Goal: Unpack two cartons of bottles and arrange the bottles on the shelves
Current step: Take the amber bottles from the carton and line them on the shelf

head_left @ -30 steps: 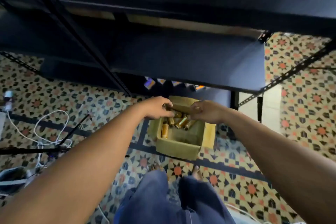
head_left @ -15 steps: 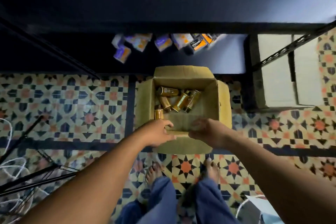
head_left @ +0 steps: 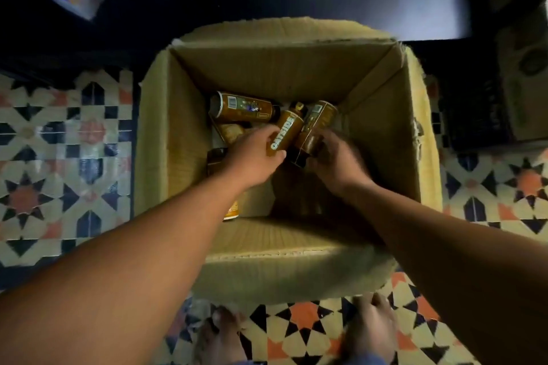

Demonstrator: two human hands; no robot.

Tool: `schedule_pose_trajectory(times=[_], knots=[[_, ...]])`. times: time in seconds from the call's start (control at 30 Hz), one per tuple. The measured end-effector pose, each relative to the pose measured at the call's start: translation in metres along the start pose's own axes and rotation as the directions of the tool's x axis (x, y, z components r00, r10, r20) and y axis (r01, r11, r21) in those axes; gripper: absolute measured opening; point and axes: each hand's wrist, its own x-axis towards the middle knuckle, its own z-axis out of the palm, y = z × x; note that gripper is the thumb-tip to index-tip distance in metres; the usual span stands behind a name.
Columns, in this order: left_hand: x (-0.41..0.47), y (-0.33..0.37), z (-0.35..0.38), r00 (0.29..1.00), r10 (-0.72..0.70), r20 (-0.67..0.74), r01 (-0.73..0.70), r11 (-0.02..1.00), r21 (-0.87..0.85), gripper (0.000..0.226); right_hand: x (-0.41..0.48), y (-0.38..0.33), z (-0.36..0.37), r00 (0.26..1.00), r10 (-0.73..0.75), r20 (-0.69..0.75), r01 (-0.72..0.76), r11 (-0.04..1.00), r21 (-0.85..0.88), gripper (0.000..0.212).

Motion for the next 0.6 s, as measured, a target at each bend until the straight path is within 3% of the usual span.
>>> schedule_pose_trajectory(times=[0.17,0.33,0.43,0.6], knots=[[0.041,-0.012,0.024,1.0,0.013,-0.028,-0.013,1.0,-0.005,0.062,0.039,0.017,0.016,0.996,-0.036,-0.086,0.041,0.997,0.067,0.07],[0.06,-0.011,0.033,0.999,-0.005,-0.052,-0.001,0.994,-0.106,0.069,0.049,0.025,0.025,0.999,0.004,-0.043,0.015,0.896,0.443,0.085],[0.059,-0.011,0.031,0.998,0.003,-0.056,-0.013,0.984,-0.177,0.07,0.052,0.024,0.023,0.998,0.061,0.005,-0.052,0.817,0.574,0.1],[0.049,-0.012,0.026,0.999,0.014,-0.033,-0.023,0.96,-0.278,0.074,0.047,0.024,0.027,0.997,0.069,-0.022,-0.043,0.811,0.584,0.105]])
